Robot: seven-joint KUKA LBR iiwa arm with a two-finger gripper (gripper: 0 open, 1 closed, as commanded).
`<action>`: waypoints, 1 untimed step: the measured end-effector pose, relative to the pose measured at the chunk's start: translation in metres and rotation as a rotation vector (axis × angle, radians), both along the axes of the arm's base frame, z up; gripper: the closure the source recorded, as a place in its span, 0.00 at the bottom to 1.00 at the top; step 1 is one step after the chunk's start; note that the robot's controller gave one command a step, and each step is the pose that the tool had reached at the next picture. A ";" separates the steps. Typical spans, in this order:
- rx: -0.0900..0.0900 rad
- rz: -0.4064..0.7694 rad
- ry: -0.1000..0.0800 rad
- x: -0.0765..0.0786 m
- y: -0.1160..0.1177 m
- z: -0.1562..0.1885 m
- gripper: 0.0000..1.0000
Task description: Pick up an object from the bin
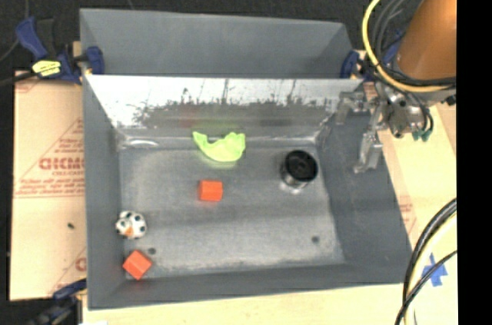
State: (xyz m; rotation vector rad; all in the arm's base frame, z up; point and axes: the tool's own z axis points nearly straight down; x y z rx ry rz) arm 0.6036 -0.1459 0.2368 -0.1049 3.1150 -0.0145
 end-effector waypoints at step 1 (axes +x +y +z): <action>0.001 -0.058 -0.009 0.005 0.025 -0.076 0.00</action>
Offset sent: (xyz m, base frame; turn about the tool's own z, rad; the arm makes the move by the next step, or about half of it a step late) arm -0.0037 0.0316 -0.0947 -0.0772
